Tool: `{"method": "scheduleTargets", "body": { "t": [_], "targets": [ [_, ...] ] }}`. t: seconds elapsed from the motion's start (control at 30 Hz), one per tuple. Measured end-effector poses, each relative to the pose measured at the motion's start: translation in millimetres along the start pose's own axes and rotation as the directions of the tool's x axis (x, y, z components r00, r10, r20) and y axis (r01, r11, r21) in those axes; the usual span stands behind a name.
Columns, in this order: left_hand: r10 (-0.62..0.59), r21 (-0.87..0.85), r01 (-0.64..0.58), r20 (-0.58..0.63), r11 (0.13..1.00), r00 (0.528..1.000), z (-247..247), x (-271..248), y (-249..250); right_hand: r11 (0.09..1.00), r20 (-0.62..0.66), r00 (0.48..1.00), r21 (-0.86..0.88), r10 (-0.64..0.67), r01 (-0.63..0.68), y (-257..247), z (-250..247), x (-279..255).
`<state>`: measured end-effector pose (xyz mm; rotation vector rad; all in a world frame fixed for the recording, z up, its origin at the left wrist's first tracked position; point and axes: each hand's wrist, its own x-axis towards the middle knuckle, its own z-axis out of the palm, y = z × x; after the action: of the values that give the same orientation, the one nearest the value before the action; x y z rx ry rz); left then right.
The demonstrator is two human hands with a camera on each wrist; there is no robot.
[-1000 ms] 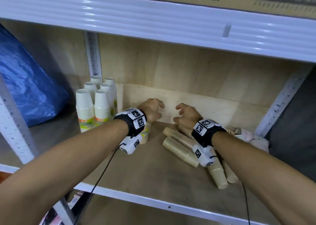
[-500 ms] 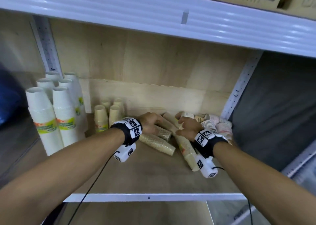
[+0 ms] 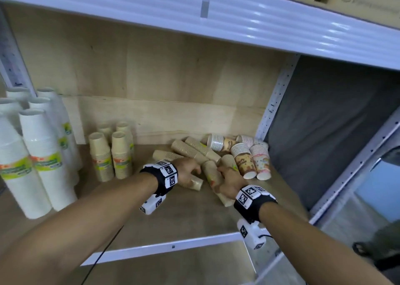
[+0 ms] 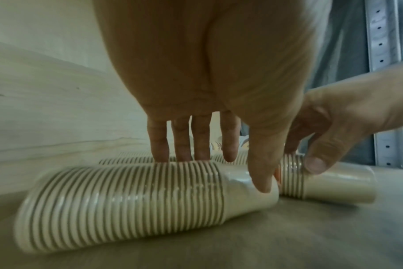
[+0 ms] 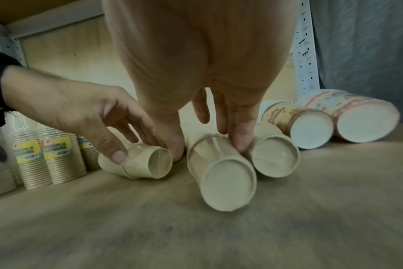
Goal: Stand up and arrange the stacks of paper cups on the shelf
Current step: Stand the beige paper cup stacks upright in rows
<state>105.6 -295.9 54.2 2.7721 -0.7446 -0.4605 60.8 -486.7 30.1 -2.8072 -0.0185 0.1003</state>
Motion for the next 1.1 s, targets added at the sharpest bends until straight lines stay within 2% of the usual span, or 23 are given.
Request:
{"method": "scheduleTargets", "body": {
  "t": [0.2, 0.5, 0.67, 0.8, 1.1],
  "targets": [
    [-0.004, 0.13, 0.003, 0.008, 0.992, 1.0, 13.3, 2.7, 0.1, 0.998, 0.109, 0.993, 0.026, 0.049, -0.052, 3.0, 7.5, -6.2],
    [0.013, 0.135, -0.016, 0.026, 0.991, 1.0, 8.0, 1.7, 0.5, 0.997, 0.075, 0.994, -0.013, 0.08, -0.079, -2.9, 3.5, -2.3],
    [0.008, 0.06, -0.004, -0.066, 0.998, 0.998, -6.2, -3.9, 1.4, 0.995, 0.003, 0.997, -0.055, 0.079, -0.079, -14.8, -23.0, 4.2],
    [0.019, -0.022, -0.023, -0.164, 1.0, 0.986, -27.3, -9.3, 2.7, 0.982, 0.024, 0.998, -0.181, 0.062, -0.056, -30.0, -54.6, 18.7],
    [0.011, -0.266, -0.09, -0.283, 0.96, 0.959, -57.6, -18.4, -0.3, 0.983, -0.017, 0.999, -0.184, -0.028, 0.025, -68.8, -93.9, 39.0]
  ]
}}
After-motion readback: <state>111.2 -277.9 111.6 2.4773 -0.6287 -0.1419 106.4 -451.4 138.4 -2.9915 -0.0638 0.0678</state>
